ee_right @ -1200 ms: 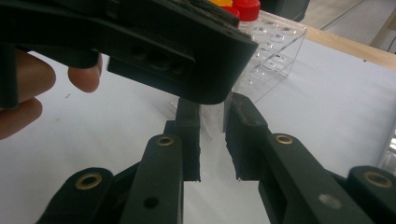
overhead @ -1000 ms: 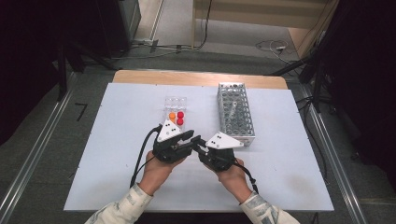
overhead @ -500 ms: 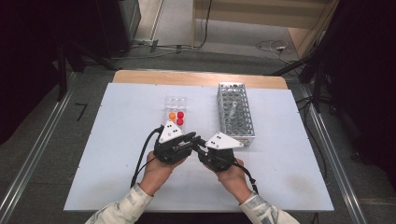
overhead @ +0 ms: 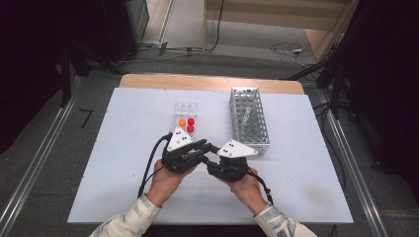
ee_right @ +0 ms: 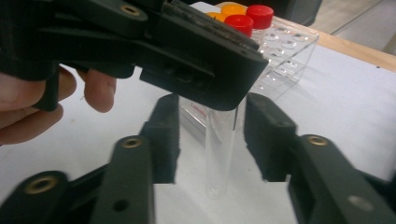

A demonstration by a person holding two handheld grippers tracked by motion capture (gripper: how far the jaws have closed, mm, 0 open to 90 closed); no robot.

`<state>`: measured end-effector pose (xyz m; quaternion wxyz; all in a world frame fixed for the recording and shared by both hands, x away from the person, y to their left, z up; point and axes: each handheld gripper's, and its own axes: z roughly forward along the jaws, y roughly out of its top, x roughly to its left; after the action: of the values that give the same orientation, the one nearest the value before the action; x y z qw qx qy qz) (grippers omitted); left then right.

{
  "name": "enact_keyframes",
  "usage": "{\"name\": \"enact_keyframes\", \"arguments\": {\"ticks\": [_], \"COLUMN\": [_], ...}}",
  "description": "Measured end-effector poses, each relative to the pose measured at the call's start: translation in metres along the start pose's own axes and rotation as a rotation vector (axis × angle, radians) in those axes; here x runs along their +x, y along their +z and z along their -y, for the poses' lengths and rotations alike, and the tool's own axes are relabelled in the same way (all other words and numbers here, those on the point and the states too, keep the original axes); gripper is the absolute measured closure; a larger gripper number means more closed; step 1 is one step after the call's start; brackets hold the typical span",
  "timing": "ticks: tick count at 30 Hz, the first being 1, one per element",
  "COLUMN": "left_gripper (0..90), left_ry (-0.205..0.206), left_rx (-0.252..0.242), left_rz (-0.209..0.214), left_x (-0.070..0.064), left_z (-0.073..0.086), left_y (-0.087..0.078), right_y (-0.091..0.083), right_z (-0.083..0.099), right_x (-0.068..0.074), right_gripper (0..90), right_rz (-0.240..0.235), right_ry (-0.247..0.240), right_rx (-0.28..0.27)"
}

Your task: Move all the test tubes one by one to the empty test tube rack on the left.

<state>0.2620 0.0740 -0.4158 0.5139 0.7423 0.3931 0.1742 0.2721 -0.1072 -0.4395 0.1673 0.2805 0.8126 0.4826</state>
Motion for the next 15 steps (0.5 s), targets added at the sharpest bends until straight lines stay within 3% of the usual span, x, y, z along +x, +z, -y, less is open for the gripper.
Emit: {"name": "enact_keyframes", "arguments": {"ticks": [8,15], "left_gripper": [76.6,76.5], "left_ry": [-0.015,-0.026], "left_rx": [-0.020,-0.024], "left_rz": [-0.009,-0.034], "left_x": [0.006,0.017], "left_z": [-0.005,-0.005], "left_y": [-0.011,-0.023], "right_y": [-0.003,-0.007], "right_z": [0.000,0.000], "right_x": [0.000,-0.003], "right_gripper": [29.4,25.8], "right_rz": [-0.018,-0.027], "right_ry": [-0.002,0.005], "right_rx": [0.012,0.021]}}
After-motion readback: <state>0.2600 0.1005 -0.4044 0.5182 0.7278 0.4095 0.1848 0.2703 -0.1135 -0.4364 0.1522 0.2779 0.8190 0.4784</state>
